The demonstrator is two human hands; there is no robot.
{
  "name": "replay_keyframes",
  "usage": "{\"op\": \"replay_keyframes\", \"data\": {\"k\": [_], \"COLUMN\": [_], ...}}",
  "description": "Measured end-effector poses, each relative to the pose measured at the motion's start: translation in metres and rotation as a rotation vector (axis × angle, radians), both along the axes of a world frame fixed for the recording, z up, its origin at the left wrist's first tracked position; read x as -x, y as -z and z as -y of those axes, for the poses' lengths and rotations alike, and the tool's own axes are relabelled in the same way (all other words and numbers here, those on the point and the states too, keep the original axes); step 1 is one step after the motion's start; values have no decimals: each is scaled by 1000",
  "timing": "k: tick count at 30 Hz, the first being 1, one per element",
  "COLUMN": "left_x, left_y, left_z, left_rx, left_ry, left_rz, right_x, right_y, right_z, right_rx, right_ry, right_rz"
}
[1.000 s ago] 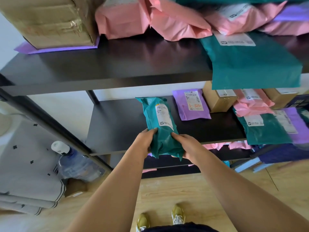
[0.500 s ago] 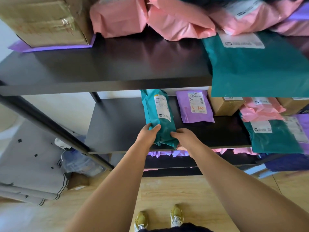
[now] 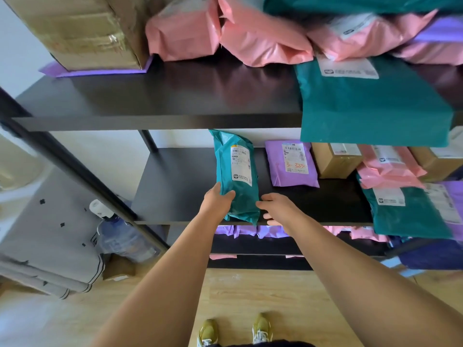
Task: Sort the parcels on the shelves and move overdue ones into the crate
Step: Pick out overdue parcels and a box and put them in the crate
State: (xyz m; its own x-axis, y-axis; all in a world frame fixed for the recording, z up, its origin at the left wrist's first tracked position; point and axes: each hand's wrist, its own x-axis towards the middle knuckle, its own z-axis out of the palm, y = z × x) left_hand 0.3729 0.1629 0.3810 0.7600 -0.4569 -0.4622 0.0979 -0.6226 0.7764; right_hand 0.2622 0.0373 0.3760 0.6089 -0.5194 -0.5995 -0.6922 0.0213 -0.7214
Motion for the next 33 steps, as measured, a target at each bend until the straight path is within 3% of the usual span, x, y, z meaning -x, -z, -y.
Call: {"op": "replay_keyframes", "data": {"k": [14, 19, 33], "left_x": [28, 26, 14], "left_y": [-58, -100, -214], "left_z": [4, -12, -82], "left_rx": [-53, -3, 123], "left_ry": [106, 225, 392], "left_rz": [292, 479, 666], "right_x": [22, 37, 69], "right_y": [-65, -108, -221], "right_z": [-2, -13, -76], "right_rx": [372, 505, 730], "right_ry": [-188, -221, -291], "right_rz": [125, 186, 339]}}
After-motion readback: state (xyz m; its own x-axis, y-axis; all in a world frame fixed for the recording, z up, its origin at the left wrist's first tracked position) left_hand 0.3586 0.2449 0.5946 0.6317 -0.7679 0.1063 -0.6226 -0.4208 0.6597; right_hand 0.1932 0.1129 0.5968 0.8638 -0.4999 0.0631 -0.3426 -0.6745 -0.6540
